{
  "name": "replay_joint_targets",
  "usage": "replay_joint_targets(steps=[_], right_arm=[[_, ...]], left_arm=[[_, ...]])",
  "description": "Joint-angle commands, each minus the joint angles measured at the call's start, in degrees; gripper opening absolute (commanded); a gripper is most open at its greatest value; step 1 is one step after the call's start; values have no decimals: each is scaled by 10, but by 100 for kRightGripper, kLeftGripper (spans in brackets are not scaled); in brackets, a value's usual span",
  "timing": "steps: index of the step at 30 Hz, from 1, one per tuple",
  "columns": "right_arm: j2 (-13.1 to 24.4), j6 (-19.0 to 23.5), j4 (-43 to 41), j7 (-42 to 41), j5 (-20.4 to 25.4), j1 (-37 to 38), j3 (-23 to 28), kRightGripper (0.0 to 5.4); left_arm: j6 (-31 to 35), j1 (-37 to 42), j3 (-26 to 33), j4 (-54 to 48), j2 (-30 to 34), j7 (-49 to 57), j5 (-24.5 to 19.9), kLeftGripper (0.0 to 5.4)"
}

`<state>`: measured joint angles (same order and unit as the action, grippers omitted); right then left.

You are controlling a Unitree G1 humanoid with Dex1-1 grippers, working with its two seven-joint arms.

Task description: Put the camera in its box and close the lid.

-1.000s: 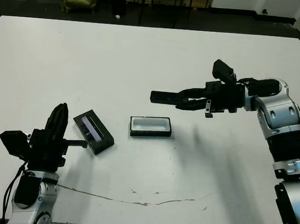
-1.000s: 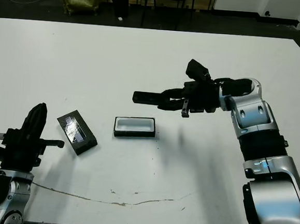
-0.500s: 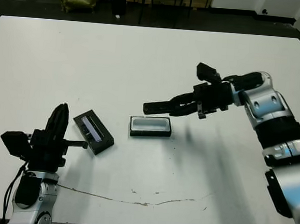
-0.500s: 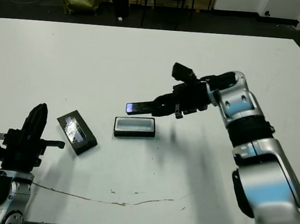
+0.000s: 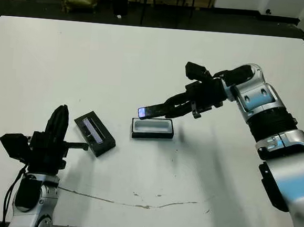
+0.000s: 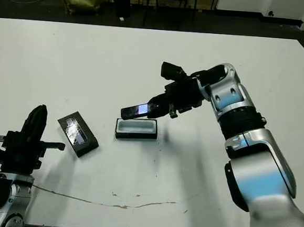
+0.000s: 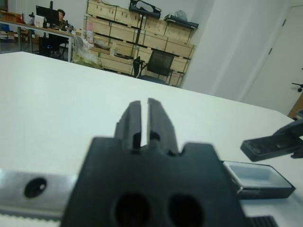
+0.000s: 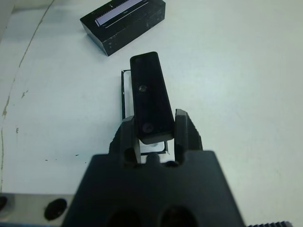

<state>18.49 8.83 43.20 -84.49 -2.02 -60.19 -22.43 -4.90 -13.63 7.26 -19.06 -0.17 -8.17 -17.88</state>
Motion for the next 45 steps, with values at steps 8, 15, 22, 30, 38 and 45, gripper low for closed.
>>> replay_joint_targets(steps=[8,15,22,30,38,45], right_arm=[[0,-10,5,-11,-27,0,-17,35],[-2,-15,8,-1,-36,7,-20,35],[-9,-29,20,-2,-49,8,-31,35],[-21,-49,28,8,-58,11,-36,35],[-36,-58,59,10,-60,10,-36,35],[-45,-64,67,14,-63,12,-39,35]], left_arm=[[13,-12,2,0,3,5,2,0],[-7,-6,5,19,6,-11,1,0],[-3,-9,3,14,3,-5,3,0],[-2,-10,3,11,2,-2,5,0],[-4,-10,3,13,4,-4,2,0],[-5,-10,4,17,4,-9,-2,0]])
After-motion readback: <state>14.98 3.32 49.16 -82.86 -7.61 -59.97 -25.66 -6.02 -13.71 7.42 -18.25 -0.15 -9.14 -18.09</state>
